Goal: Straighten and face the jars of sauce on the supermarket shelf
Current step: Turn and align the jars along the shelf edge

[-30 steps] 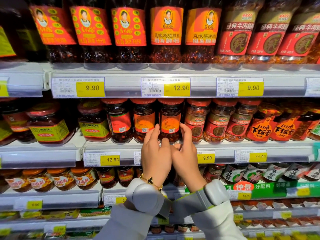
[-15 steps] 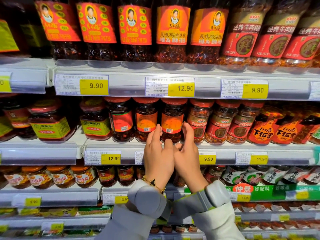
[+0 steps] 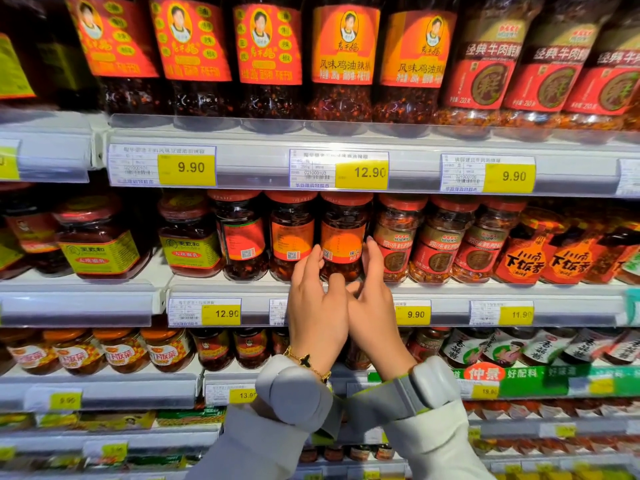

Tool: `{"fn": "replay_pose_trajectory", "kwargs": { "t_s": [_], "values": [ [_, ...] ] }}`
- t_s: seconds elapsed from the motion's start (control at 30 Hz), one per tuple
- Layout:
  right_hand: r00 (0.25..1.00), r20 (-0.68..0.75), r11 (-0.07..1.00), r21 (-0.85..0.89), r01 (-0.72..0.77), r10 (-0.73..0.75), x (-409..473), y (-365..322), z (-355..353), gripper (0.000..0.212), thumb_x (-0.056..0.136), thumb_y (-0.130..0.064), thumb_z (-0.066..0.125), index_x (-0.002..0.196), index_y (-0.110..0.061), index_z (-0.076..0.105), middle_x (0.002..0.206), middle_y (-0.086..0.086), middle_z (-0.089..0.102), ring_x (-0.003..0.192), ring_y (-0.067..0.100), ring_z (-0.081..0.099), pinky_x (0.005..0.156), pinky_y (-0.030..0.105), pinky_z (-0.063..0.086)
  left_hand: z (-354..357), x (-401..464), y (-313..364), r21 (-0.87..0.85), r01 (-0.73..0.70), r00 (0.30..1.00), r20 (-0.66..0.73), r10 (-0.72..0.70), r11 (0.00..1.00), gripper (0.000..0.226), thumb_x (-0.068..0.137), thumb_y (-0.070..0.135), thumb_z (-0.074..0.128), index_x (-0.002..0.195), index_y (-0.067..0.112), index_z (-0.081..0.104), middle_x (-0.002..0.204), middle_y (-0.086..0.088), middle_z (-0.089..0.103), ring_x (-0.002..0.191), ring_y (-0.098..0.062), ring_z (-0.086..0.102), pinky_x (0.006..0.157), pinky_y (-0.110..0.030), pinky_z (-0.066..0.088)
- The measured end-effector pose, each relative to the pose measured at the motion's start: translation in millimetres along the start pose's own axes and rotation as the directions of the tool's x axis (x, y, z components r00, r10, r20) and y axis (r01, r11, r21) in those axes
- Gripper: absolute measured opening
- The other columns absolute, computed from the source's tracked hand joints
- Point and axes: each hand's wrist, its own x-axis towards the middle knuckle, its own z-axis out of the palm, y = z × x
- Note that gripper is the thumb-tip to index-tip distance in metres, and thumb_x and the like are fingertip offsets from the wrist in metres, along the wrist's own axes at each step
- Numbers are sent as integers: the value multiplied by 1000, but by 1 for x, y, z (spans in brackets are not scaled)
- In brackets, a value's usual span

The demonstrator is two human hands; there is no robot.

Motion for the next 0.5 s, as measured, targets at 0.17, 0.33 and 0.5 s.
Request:
{"fn": "replay_pose_trajectory", "kwargs": {
  "t_s": [0.17,0.33,0.5],
  "values": [
    [998,-68,1000,24,0,1,-8,2,1,68,71,-3,55,131,-29,33,76,5,60,51,-1,49,53,21,38,-2,6,-2,-14,40,999,15,-40,999,48,89,12,44,137,18,41,140,1,45,124,-12,44,99,-21,32],
    [993,-105,999,2,53,-52,-9,6,-3,66,71,1,53,128,-27,35,65,-22,54,61,-6,54,59,18,41,-2,10,0,29,45,998,53,-46,999,47,90,15,42,137,19,40,144,2,40,125,-11,41,97,-19,28],
    [1000,11,1000,-30,6,-6,-1,3,-2,76,79,-14,61,140,-31,19,62,-10,54,59,-2,54,55,11,38,3,3,1,46,8,1000,1,-8,999,45,89,12,44,134,18,44,140,3,41,125,-12,40,94,-17,26]
  ]
}}
